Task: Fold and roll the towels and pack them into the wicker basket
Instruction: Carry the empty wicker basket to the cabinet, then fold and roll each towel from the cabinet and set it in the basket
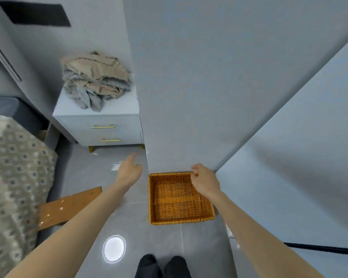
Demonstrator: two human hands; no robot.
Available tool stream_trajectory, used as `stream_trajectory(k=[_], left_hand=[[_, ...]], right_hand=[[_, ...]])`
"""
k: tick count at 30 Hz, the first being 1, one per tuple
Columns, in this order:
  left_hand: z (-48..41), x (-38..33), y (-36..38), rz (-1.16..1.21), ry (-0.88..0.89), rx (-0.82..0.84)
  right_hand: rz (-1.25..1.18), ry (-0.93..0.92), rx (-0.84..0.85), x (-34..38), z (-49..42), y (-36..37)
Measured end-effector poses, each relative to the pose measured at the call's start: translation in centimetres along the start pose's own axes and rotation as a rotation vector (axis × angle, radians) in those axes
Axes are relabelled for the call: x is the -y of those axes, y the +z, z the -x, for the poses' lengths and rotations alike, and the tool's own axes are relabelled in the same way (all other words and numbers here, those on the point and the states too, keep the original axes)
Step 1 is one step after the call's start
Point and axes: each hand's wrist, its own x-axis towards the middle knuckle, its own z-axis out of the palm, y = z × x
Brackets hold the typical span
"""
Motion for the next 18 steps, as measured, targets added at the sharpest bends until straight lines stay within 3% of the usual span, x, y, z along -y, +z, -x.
stream_trajectory(k=[10,18], left_hand=[[12.4,-8.7,-14.4,0.255,0.107,-0.079],[15.1,-10.4,-23.4,0.333,0.244,-0.233]], right_hand=[[-0.024,-0.330,0.076,16.0,8.5,-10.9],[-0.065,-0.485,0.032,24.1,10.8,-13.3]])
